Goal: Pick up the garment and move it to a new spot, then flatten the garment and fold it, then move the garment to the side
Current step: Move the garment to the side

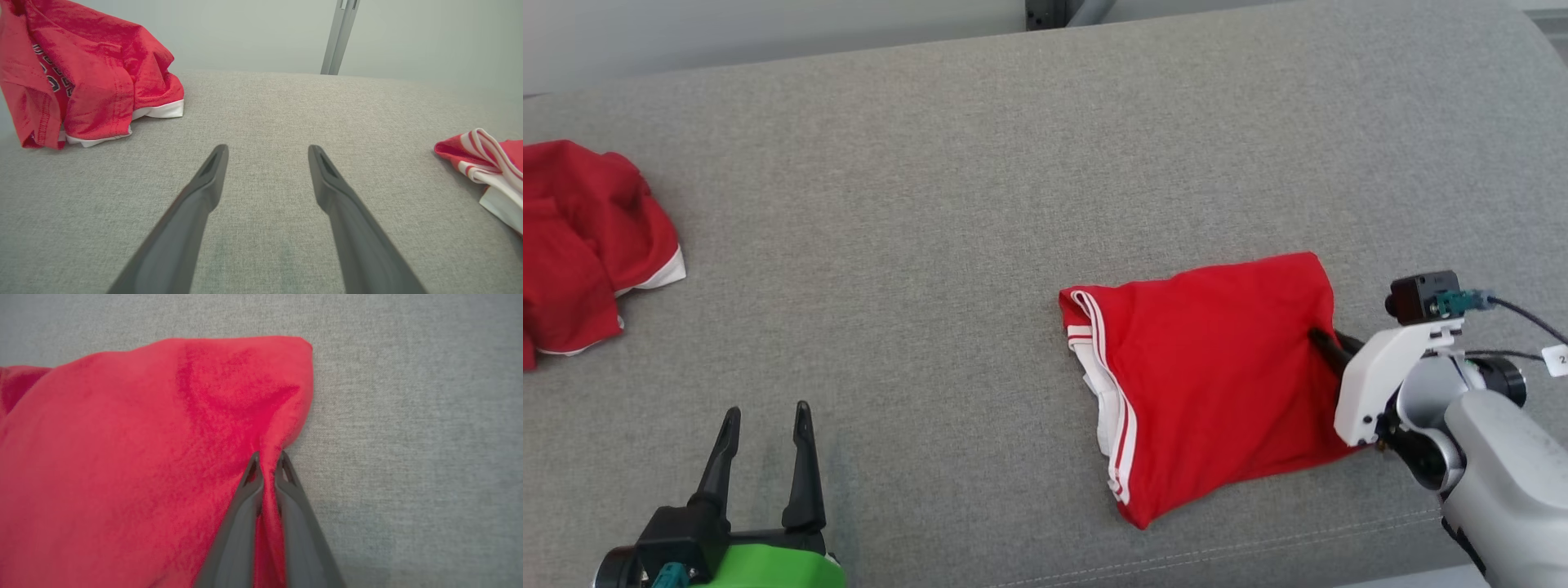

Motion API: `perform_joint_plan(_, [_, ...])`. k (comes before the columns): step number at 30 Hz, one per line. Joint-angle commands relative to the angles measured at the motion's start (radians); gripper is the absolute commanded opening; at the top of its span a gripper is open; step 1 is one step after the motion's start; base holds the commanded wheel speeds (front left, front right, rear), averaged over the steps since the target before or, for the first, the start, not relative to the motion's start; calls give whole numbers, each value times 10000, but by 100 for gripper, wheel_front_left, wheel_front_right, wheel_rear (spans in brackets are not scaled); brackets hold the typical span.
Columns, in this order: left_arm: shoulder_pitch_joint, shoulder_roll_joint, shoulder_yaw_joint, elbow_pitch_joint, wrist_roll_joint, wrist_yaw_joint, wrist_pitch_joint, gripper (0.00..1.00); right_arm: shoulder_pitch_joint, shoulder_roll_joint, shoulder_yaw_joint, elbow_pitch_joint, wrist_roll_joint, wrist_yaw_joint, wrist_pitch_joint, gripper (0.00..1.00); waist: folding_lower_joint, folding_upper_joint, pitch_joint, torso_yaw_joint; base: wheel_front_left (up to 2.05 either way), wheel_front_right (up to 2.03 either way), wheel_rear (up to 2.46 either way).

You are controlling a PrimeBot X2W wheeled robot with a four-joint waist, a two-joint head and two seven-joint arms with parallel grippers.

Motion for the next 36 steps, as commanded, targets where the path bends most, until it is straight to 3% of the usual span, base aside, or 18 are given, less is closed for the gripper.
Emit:
perform_joint_plan(1, [-271, 15, 11, -97, 112, 3, -28, 100, -433, -206, 167, -102, 172, -12, -61, 0, 0, 87, 317, -286, 0, 0, 0])
perform_joint_plan(7, [-724, 135, 61, -373, 508, -159, -26, 100, -1966, -715, 541, 175, 332, -15, -408, 0, 0, 87, 1327, -963, 0, 0, 0])
perform_joint_plan(9, [-1169, 369, 77, -942, 764, -239, -26, 100, -3310, -987, 466, 786, 402, -15, -755, 0, 0, 87, 2368, -1359, 0, 0, 0])
perform_joint_plan(21, [-944, 908, 411, -2181, 1068, -230, -26, 100, -5039, -1692, -200, 2736, 304, -15, -1835, 0, 0, 87, 3734, -2092, 0, 0, 0])
perform_joint_plan(36, [-822, 946, 447, -2062, 1280, -153, -2, 100, -6802, -2145, -1102, 5132, -516, -15, -3220, 0, 0, 87, 4310, -1787, 0, 0, 0])
